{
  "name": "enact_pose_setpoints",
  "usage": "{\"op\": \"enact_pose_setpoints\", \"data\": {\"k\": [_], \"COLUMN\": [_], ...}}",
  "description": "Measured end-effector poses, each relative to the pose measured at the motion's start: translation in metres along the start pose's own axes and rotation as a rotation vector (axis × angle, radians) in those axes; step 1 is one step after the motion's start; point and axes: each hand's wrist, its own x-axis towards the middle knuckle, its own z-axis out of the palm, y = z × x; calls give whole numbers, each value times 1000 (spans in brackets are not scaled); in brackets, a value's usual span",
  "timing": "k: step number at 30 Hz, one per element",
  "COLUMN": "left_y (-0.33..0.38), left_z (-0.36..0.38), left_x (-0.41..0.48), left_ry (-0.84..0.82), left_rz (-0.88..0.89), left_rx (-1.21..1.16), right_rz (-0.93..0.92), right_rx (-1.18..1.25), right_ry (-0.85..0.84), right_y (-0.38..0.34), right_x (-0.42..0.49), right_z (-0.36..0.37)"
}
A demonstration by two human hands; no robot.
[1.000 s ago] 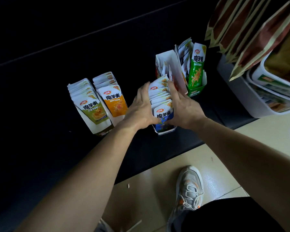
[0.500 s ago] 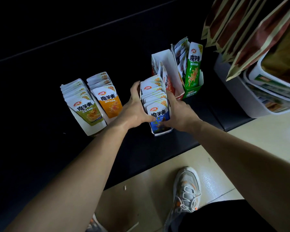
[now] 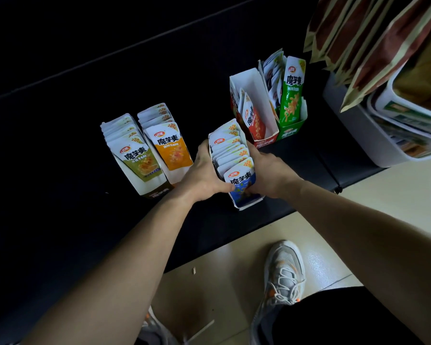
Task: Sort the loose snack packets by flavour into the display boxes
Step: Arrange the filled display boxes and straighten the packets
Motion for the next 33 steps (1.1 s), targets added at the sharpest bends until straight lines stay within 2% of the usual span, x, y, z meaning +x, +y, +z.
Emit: {"op": "enact_pose_setpoints", "data": {"k": [5,10,20,24,26,28,33], "left_y": [3,10,17,33,41,43,44], "left_z": [-8,-9,-17,-25,-30,-35,-40], "left_x": [1,1,-8,-13,-11,-5,11], "left_ry": [84,121,2,135,186,247,301], "left_rz": [-18,0,-14,100,150,163,179], "left_rx": [97,130,-88,-180,-129,-23,17], "right_rz": [25,79,114,65,17,-51,-212], "right_rx": [-40,-93,-138,-62,-49,-115,-527], "right_ry": [107,130,64,59,112,161,228], "right_y": [-5,-11,-13,-15,-17,-20,-26], "right_x": [-1,0,-8,-16,-17,-17,-14], "right_z": [4,6,0,-8,-13,-20,-22]}}
